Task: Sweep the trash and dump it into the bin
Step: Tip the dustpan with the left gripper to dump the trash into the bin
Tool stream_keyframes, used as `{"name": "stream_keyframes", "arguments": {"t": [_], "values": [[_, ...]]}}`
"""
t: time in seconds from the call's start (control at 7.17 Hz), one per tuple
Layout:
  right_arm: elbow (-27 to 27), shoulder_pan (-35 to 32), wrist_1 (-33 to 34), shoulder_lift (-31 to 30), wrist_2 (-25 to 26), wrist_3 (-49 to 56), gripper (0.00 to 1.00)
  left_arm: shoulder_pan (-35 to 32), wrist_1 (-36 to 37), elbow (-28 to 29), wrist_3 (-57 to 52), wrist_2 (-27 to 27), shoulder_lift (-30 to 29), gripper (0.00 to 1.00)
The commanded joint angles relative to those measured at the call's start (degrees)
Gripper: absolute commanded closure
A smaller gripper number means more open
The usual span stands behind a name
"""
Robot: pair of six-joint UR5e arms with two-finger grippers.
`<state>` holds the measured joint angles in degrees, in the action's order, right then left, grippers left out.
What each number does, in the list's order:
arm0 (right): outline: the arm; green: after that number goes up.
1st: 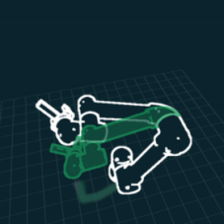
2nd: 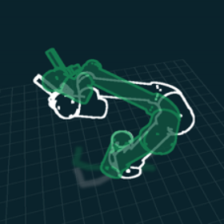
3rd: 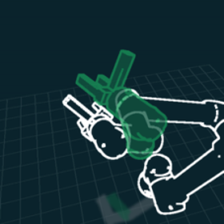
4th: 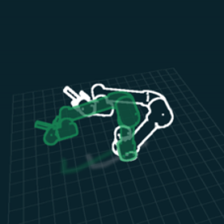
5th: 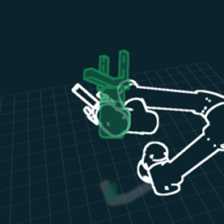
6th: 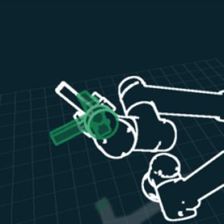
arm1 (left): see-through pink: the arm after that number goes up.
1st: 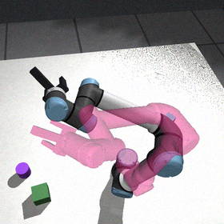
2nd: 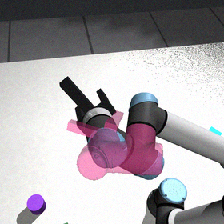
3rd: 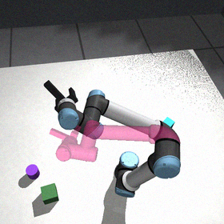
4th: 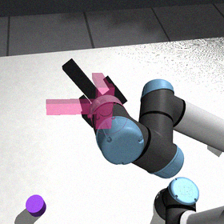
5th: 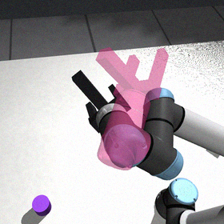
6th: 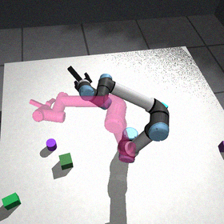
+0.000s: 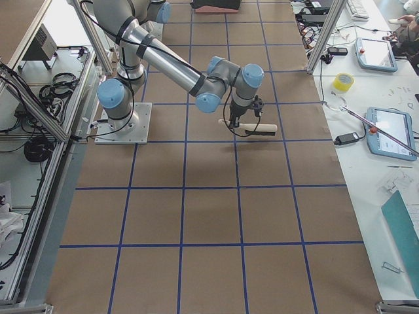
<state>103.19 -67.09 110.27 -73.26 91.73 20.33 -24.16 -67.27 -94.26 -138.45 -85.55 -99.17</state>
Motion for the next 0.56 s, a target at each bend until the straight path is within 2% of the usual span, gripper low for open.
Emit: {"name": "stream_keyframes", "arguments": {"t": [0.0,0.14,0.28,0.42], "values": [[1.57,0.12,0.12,0.14,0.38,0.76,1.00,-0.19,7.90,4.70,-4.88,-7.66,-4.96,1.00],[2.27,0.12,0.38,0.14,0.38,0.25,1.00,-2.71,13.69,4.61,-7.77,-12.75,-5.15,1.00],[2.37,0.12,0.38,0.14,0.29,0.07,1.00,-7.78,17.49,4.44,-8.93,-21.93,-5.50,1.00],[2.37,0.12,0.47,0.31,0.29,0.24,0.96,-12.10,18.13,4.44,-8.33,-28.73,-5.50,1.00]]}}
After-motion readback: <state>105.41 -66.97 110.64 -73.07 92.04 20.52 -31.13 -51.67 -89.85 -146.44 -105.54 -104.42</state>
